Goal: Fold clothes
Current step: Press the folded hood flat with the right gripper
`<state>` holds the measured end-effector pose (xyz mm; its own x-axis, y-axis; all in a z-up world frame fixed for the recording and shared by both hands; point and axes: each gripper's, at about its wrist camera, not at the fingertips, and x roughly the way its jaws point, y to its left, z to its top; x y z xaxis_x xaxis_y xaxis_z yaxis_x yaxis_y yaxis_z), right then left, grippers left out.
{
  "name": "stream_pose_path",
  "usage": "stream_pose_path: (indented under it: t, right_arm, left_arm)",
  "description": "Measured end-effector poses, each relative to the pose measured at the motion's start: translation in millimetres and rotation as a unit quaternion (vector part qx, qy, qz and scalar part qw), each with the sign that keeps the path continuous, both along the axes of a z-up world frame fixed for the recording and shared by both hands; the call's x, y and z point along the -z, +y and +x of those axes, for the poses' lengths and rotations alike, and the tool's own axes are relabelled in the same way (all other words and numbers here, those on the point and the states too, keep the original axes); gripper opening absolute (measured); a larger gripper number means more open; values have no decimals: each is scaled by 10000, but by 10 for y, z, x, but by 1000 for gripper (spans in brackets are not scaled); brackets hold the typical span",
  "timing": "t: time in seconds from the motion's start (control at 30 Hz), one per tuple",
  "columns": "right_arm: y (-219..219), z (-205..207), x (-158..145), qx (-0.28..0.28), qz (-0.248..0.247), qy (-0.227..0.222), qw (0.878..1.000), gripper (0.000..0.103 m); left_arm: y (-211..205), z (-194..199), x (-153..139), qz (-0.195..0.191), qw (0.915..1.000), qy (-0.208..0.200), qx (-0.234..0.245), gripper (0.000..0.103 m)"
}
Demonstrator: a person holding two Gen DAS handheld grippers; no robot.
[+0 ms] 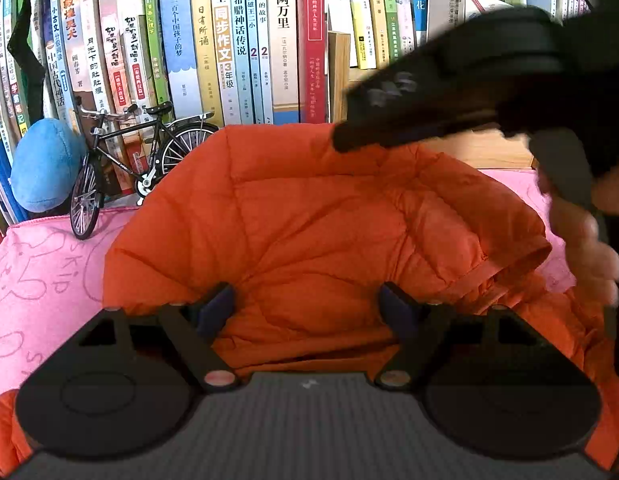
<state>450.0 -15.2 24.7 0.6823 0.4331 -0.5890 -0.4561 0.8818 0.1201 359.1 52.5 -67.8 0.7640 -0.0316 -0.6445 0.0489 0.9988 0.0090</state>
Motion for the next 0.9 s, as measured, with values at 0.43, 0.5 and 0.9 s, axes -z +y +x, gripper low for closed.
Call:
stream_pose_path:
  t: [0.43, 0.5, 0.9]
  right_arm:
    - [84, 248, 179, -146, -901, 513, 9945, 39]
    - [118, 164, -38, -793, -878, 392, 9922, 43]
    - [617, 426, 139, -1361, -1061, 715, 9824, 46]
  left_arm:
    - [14, -4, -5, -56, 10000, 9, 38, 82]
    - [5, -11, -8, -48, 10000, 8, 41, 82]
    - [-2, -27, -16, -75, 9999, 18, 66, 84]
